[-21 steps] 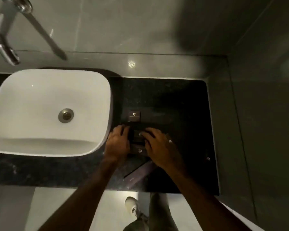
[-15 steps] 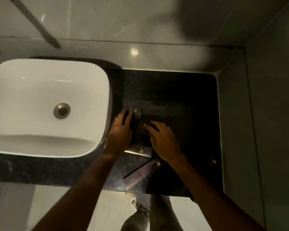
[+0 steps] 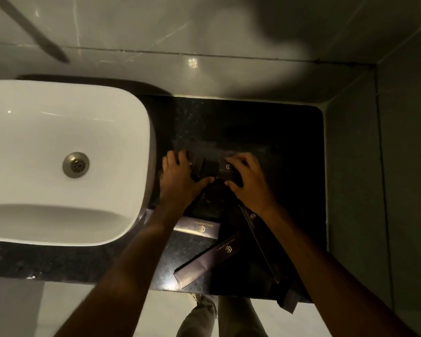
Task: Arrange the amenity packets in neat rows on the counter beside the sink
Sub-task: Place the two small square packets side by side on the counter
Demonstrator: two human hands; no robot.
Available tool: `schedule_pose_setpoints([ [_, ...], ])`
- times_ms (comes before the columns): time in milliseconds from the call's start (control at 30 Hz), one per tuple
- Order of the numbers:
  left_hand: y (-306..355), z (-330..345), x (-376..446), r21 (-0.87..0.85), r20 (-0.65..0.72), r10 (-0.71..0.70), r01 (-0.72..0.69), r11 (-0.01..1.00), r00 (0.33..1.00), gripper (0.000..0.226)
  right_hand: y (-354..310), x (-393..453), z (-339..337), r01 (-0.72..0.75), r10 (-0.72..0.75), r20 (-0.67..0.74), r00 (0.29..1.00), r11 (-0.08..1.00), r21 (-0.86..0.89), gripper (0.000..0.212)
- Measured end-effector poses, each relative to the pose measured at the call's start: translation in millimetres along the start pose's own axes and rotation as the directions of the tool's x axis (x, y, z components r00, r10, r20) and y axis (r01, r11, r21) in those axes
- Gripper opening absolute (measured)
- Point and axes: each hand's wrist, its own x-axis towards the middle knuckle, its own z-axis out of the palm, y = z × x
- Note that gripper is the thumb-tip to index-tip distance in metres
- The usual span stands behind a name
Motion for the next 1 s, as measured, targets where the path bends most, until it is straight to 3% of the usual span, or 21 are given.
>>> schedule_pose_setpoints([
  [133,-6,0,-3,0.014,0.009,0.105,-0.105,0.994,0.994,0.068,0,3,-1,-0.002,0.002,0.027,1.000,1.000,0.015,0.064],
  [267,-16,-8,0,0.041,0.145,0.246,-0.254,0.966,0.958,0.075,2,2,-4,0.011,-0.014,0.042,0.999,0.998,0.058,0.066],
  [367,-14,-8,2,0.069,0.194,0.235,-0.252,0.965,0.953,0.084,1,0,-3,0.019,-0.022,0.032,0.999,0.997,0.071,0.062],
  [767,-15,-7,5,0.006,0.144,0.233,-0.236,0.972,0.962,0.068,3,-1,-1,0.052,-0.052,-0.007,0.999,0.994,0.091,0.059],
  [1000,-13,-10,4,0.016,0.170,0.223,-0.229,0.973,0.960,0.075,7,-2,-1,0.064,-0.064,0.000,0.998,0.994,0.087,0.064],
])
